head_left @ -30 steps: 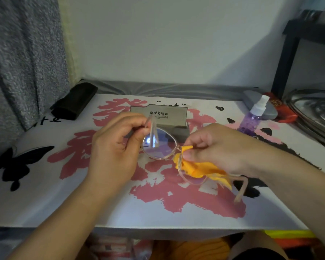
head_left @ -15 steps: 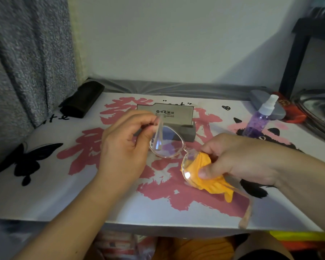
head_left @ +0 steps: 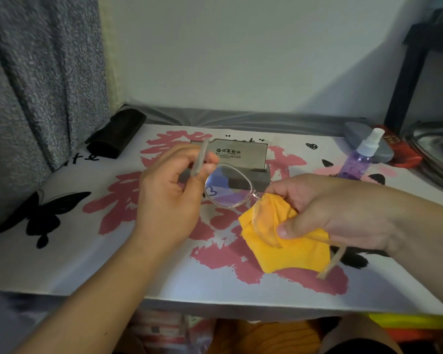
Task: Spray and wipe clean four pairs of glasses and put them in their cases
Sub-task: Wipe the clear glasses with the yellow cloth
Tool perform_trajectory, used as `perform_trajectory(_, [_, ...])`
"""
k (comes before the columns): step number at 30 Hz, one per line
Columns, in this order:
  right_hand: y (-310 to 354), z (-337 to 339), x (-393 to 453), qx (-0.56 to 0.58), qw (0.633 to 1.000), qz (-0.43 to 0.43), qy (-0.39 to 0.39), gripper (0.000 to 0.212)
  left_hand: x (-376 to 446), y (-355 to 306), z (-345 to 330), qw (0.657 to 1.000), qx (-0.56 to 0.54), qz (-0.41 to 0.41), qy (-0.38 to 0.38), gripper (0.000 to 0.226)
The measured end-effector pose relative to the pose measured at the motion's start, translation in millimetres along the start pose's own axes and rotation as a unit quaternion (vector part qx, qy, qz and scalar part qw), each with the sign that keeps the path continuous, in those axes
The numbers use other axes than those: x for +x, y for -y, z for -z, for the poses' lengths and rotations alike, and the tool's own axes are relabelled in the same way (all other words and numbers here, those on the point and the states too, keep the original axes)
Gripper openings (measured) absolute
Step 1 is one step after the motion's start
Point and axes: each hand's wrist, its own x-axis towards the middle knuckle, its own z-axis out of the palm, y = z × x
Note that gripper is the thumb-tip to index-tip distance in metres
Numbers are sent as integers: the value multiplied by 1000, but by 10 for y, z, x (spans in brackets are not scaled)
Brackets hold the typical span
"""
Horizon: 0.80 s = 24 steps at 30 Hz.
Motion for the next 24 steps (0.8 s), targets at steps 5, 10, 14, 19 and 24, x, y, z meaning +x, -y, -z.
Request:
perform_trajectory(5, [46, -12, -9, 43, 996, -64, 41, 46, -6, 3, -8, 1000, 19, -16, -6, 21])
perform_trajectory(10, [40, -175, 30, -16, 999, -12, -28, 21, -9, 28, -18, 1000, -13, 12, 0, 20])
perform_trajectory(14, [7, -210, 48, -75, 992, 40, -89, 11, -3, 35, -25, 998, -38, 38, 13, 29])
perform_trajectory(19, [-3, -240, 4, 34, 992, 76, -92, 24, -8, 43, -36, 996, -69, 58, 16, 28])
perform_trajectory(24, [106, -233, 21, -10, 996, 8, -88, 20, -24, -32, -45, 999, -21, -9, 36, 26])
